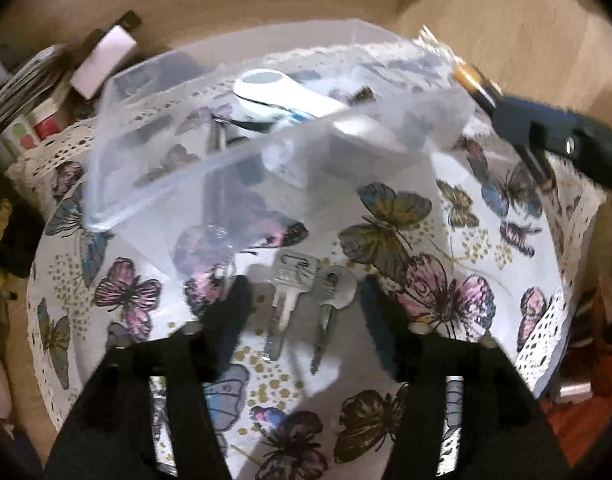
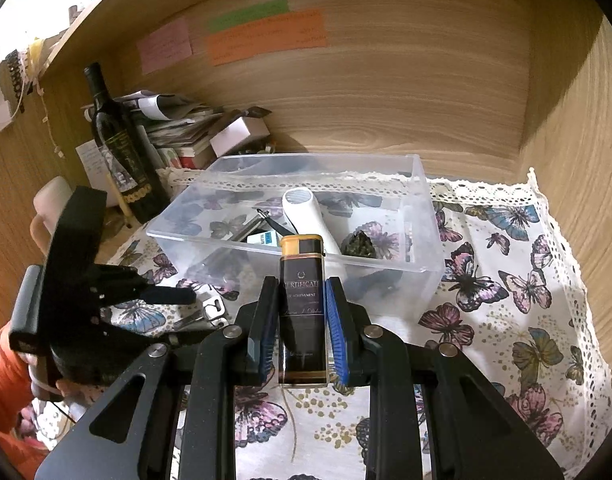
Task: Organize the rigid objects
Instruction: 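Carry the black-and-gold box and keys into the clear box and release both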
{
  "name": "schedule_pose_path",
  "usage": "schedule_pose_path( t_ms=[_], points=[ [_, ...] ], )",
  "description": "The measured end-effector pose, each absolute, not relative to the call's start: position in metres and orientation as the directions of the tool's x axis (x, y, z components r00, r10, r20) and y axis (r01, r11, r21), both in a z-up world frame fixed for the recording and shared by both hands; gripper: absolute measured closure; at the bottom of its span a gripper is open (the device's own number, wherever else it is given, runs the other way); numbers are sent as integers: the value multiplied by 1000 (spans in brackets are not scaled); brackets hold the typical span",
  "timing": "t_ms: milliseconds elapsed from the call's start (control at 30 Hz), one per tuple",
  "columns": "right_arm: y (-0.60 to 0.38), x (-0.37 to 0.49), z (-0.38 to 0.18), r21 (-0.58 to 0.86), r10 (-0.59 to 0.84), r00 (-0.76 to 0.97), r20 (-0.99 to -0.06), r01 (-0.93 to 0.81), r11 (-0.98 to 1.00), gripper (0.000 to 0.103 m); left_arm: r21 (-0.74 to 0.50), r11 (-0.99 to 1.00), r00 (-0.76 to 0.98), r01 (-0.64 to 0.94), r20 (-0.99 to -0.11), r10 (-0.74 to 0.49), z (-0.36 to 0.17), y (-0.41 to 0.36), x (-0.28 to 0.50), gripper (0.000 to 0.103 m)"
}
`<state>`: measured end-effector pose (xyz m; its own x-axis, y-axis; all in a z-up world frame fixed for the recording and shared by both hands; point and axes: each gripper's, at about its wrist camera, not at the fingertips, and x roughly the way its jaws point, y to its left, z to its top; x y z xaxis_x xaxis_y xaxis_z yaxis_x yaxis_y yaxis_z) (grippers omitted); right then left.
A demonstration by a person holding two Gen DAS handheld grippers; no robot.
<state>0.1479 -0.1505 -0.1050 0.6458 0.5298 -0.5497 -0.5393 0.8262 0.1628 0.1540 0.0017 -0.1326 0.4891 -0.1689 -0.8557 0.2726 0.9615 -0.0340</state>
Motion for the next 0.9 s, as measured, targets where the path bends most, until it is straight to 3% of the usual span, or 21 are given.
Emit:
schedule_pose_path(
  t_ms=[100, 133, 167, 233, 267, 900],
  points=[
    [-150, 148, -106, 168, 531, 643, -551, -538, 826, 81, 2, 959, 504, 284, -851, -148, -136, -5, 155, 40],
    [-150, 148, -107, 168, 532, 643, -551, -539, 825, 81, -3, 959, 503, 285, -850, -153, -136, -5, 156, 44],
    [-150, 148, -107, 169, 533, 643, -550, -539, 825, 81, -12, 958, 504, 288, -848, -162, -136, -5, 158, 49],
    [-150, 148, -107, 170, 532, 645, -549, -537, 826, 81, -17, 957, 506, 290, -846, -169, -134, -4, 160, 74],
    [-151, 147, -106, 171, 532, 646, -547, -536, 827, 81, -28, 957, 503, 290, -846, -177, -133, -4, 161, 76],
    [-154, 148, -104, 178, 531, 656, -537, -527, 831, 81, -59, 972, 558, 227, -810, -180, -115, 11, 126, 79]
  ],
)
